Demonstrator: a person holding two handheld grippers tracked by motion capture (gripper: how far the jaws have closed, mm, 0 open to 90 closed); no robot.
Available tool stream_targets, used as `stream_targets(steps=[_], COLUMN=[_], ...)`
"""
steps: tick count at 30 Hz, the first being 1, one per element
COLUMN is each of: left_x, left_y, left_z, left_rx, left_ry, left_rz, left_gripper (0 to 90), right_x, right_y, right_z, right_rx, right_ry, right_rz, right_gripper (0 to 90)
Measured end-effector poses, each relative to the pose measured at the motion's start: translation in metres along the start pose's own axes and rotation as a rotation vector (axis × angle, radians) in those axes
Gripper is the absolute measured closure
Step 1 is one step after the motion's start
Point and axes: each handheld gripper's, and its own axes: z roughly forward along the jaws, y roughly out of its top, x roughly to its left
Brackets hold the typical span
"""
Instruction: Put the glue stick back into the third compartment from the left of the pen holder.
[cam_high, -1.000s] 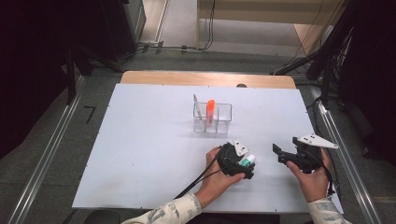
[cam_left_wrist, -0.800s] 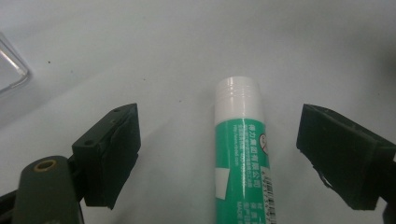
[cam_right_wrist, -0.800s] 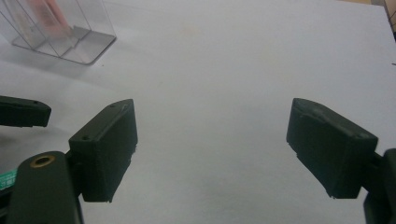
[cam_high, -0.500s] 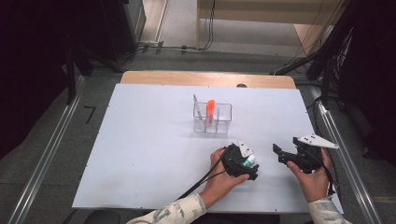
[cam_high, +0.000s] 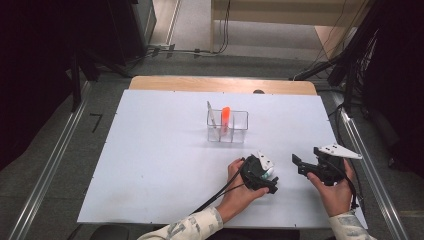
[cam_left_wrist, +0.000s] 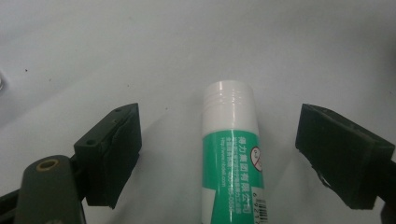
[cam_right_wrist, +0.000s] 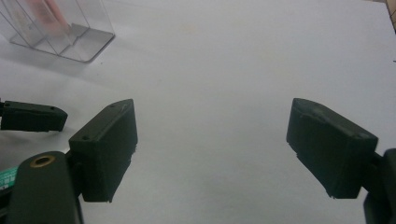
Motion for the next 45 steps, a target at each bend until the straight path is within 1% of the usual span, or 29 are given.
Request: stream_targets(steps=[4, 7, 11, 15, 17, 19, 23, 29, 34, 39, 40, 45], left_x=[-0.002, -0.003, -0.004, -0.005, -0.006, -0.006, -0.009, -0.009, -0.010, -0.012, -0.012, -0.012], left_y=[0.000, 0.000, 0.001, 0.001, 0.001, 0.001, 0.001, 0.001, 0.001, 0.001, 0.001, 0.000], left_z=[0.001, 0.001, 0.002, 0.003, 0.003, 0.002, 0.002, 0.002, 0.002, 0.002, 0.002, 0.002], left_rx=[0.004, 0.014, 0.018, 0.025, 0.021, 0.023, 0.014, 0.012, 0.003, 0.000, 0.001, -0.003], left_ry=[0.018, 0.030, 0.037, 0.042, 0.040, 0.039, 0.032, 0.029, 0.030, 0.023, 0.023, 0.019], left_rz=[0.017, 0.028, 0.030, 0.041, 0.039, 0.047, 0.050, 0.045, 0.040, 0.051, 0.056, 0.053], left_gripper=[19.6, 20.8, 22.3, 23.4, 25.0, 27.0, 33.6, 37.1, 44.9, 52.0, 53.3, 57.7], right_x=[0.000, 0.000, 0.000, 0.000, 0.000, 0.000, 0.000, 0.000, 0.000, 0.000, 0.000, 0.000], right_y=[0.000, 0.000, 0.000, 0.000, 0.000, -0.001, -0.001, -0.001, -0.001, -0.001, -0.001, -0.001], right_z=[0.001, 0.001, 0.001, 0.001, 0.001, 0.002, 0.002, 0.002, 0.002, 0.002, 0.002, 0.002], right_rx=[0.004, 0.005, 0.007, 0.009, 0.010, 0.011, 0.012, 0.011, 0.012, 0.011, 0.012, 0.013], right_ry=[-0.001, 0.000, -0.002, 0.000, 0.000, 0.002, 0.001, 0.003, 0.003, 0.004, 0.004, 0.003], right_rz=[0.001, 0.001, 0.003, 0.002, 0.002, 0.001, 0.002, -0.002, -0.001, -0.002, -0.002, -0.002], right_gripper=[15.3, 15.3, 15.3, 15.3, 15.3, 15.3, 15.3, 15.3, 15.3, 15.3, 15.3, 15.3])
